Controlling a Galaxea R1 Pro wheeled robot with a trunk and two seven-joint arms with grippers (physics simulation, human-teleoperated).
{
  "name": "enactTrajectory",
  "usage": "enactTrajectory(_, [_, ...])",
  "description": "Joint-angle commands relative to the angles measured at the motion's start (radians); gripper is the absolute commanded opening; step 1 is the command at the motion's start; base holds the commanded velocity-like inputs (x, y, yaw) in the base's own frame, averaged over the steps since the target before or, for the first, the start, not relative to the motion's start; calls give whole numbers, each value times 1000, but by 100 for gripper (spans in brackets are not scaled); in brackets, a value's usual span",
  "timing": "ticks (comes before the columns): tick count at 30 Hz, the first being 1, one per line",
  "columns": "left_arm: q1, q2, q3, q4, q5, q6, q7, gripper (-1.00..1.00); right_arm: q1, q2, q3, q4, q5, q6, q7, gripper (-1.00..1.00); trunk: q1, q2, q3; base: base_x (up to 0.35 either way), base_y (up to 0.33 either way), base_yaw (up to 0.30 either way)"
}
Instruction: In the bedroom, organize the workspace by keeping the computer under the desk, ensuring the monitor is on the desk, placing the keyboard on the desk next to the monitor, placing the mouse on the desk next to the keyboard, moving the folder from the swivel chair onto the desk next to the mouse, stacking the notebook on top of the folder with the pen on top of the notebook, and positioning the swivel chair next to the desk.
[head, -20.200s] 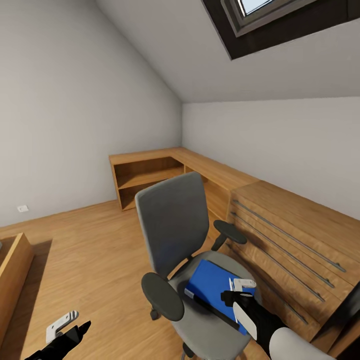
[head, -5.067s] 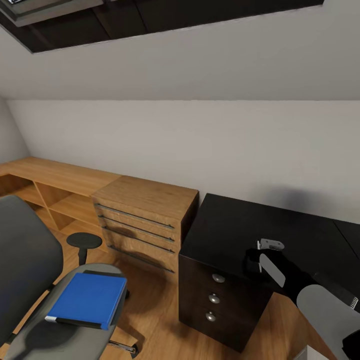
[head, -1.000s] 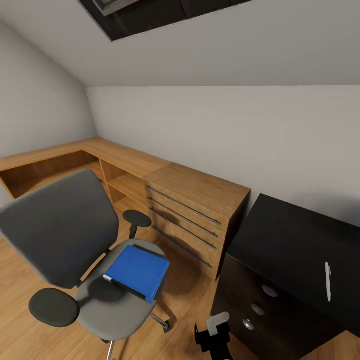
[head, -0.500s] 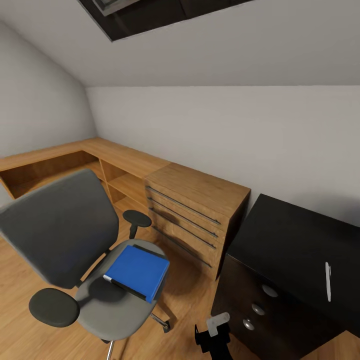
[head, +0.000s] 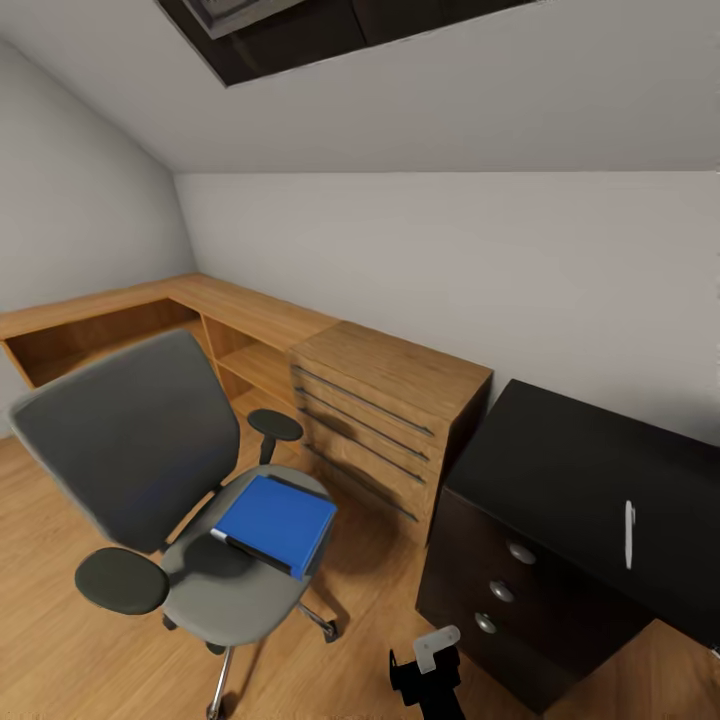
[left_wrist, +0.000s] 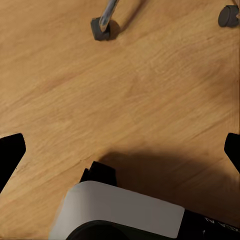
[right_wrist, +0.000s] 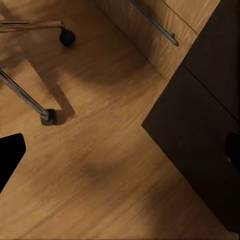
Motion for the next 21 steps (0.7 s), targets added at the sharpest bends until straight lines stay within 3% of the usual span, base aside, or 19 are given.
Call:
enactTrajectory(1, [-1, 0, 9, 1, -5, -3, -6, 100, -1, 0, 9, 0, -9, -4, -4, 100, 0, 0, -1, -154, -90, 0])
enactTrajectory(10, [-1, 0, 8, -8, -4, -4, -10, 100, -1, 0, 9, 0, -9, -4, -4, 100, 0, 0, -1, -43, -27, 0])
enactTrajectory(14, [-1, -7, 7, -73, -5, 1, -10, 100, -1, -2, 8, 4, -9, -6, -3, 100, 0, 0, -1, -1, -1, 0])
enactTrajectory(18, [-1, -40, -10, -171, -13, 24, -8, 100, 0, -1, 8, 13, -9, -7, -3, 100, 0, 0, -1, 0, 0, 0])
enactTrajectory(19, [-1, -65, -41, -260, -32, 91, -7, 100, 0, -1, 9, 15, -9, -7, -3, 100, 0, 0, -1, 0, 0, 0])
enactTrajectory(21, [-1, -83, -64, -336, -45, 166, -6, 100, 0, -1, 9, 15, -9, -7, -3, 100, 0, 0, -1, 0, 0, 0])
